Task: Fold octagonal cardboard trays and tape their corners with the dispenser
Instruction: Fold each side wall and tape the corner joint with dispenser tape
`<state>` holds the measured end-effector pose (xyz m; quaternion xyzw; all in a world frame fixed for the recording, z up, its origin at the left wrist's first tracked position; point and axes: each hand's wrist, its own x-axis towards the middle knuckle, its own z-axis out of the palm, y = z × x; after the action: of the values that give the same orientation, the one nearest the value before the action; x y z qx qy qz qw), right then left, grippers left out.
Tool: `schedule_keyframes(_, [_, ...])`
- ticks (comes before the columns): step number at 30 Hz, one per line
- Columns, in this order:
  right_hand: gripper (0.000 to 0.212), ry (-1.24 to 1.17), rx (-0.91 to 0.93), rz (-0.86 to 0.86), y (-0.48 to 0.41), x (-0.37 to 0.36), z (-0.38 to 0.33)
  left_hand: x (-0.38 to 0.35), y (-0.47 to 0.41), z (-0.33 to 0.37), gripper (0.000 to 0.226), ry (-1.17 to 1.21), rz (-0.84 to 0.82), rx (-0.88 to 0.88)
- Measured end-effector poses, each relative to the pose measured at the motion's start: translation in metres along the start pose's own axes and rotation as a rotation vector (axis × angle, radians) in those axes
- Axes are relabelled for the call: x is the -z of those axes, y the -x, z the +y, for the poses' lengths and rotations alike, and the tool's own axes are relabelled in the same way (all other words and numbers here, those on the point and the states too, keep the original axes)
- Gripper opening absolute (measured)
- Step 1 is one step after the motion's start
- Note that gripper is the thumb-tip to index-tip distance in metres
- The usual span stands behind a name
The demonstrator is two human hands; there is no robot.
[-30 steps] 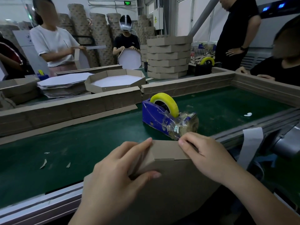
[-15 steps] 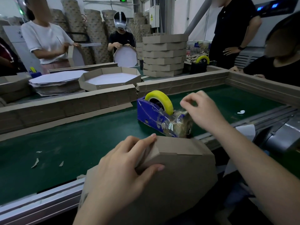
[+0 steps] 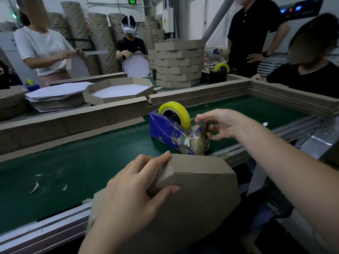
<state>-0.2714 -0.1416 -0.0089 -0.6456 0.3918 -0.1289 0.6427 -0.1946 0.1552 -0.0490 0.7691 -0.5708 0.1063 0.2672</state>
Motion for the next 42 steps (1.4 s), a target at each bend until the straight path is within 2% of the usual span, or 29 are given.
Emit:
schedule_keyframes(3, [0.026, -0.093, 0.027, 0.045, 0.002, -0.003, 0.007, 0.0, 0.0, 0.0, 0.062, 0.001, 0.0, 0.002])
schedule_keyframes(8, [0.031, -0.407, 0.218, 0.067, 0.0, -0.001, 0.033, 0.002, -0.002, 0.0, 0.062, -0.018, -0.002, 0.015])
schedule_keyframes(12, [0.043, -0.54, 0.333, 0.057, -0.003, 0.0, 0.05, 0.001, -0.003, 0.001, 0.062, -0.012, 0.001, 0.013])
schedule_keyframes(17, [0.05, -0.595, 0.41, 0.084, -0.006, -0.002, 0.063, -0.001, -0.004, 0.0, 0.061, -0.012, 0.016, 0.01])
schedule_keyframes(24, [0.054, -0.525, 0.502, 0.106, -0.01, -0.006, 0.076, -0.004, -0.005, 0.0, 0.061, 0.003, 0.041, -0.007])
schedule_keyframes(28, [0.052, -0.333, 0.495, 0.143, -0.007, 0.001, 0.077, -0.004, -0.005, 0.001, 0.061, -0.001, 0.033, -0.004])
schedule_keyframes(29, [0.047, -0.156, 0.476, 0.186, -0.006, 0.007, 0.075, -0.004, -0.005, 0.001, 0.062, -0.006, 0.028, -0.003])
schedule_keyframes(32, [0.026, 0.606, 0.388, 0.436, 0.008, 0.026, 0.063, -0.004, -0.004, 0.001, 0.062, -0.02, 0.025, -0.004])
schedule_keyframes(33, [0.021, 0.689, 0.413, 0.481, 0.016, 0.029, 0.058, -0.004, -0.004, 0.0, 0.062, -0.023, 0.025, -0.004])
schedule_keyframes(34, [0.018, 0.668, 0.473, 0.478, 0.026, 0.029, 0.052, -0.004, -0.003, 0.0, 0.062, -0.024, 0.023, -0.005])
schedule_keyframes(36, [0.016, 0.534, 0.607, 0.327, 0.051, 0.017, 0.037, -0.004, -0.003, 0.0, 0.062, -0.018, 0.014, -0.011])
schedule_keyframes(38, [0.017, 0.421, 0.663, 0.048, 0.077, -0.005, 0.021, -0.003, -0.003, -0.001, 0.061, -0.016, 0.005, -0.019])
schedule_keyframes(40, [0.019, 0.439, 0.666, -0.225, 0.097, -0.029, 0.009, -0.003, -0.002, -0.001, 0.061, -0.011, 0.001, -0.024])
schedule_keyframes(42, [0.02, 0.502, 0.656, -0.413, 0.108, -0.047, 0.003, -0.002, -0.002, 0.0, 0.06, 0.001, 0.001, -0.027])
